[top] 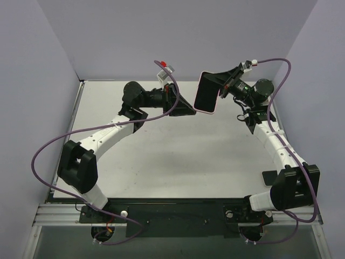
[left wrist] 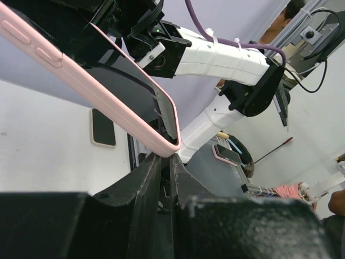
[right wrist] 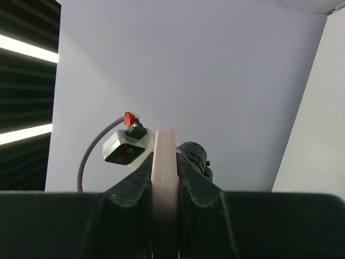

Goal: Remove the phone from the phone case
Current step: Remove the phone case from the phone.

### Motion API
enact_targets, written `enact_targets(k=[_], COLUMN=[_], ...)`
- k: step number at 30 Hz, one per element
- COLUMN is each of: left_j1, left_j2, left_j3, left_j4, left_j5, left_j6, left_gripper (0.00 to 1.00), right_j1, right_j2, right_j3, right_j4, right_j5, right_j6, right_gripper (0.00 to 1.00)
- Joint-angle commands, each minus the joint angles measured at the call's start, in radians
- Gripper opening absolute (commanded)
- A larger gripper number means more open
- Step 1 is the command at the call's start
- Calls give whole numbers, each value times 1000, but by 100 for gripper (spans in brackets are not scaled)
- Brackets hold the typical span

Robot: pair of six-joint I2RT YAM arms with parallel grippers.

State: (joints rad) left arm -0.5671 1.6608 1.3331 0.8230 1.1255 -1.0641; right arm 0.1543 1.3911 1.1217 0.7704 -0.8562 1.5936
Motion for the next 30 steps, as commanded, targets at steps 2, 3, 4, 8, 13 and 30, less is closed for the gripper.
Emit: enact_targets(k=[2, 3, 4, 8, 13, 30], left_j1=[-4, -4, -4, -10, -14, -25], left_j2=[-1, -3, -6, -77, -214, -87], left_j3=[23, 17, -7, -116, -227, -112], left_j4=[-185, -168, -135, -52, -57, -14], left_j5=[-141, -139, -138, -121, -141, -219], left_j6=[158, 151, 132, 64, 9, -286], left_gripper=[0, 0, 0, 27, 70, 69], right_j1=[45, 39, 33, -4, -25, -6], right_j2=[-58, -72, -78, -107, -84, -40], right_j3=[23, 26, 20, 32, 47, 72], right_j4=[190, 131, 104, -22, -48, 40], right_j5=[11, 17, 22, 54, 42, -24], right_j6=[103, 44, 19, -177, -271, -265], right_gripper=[0, 0, 0, 0, 0, 0])
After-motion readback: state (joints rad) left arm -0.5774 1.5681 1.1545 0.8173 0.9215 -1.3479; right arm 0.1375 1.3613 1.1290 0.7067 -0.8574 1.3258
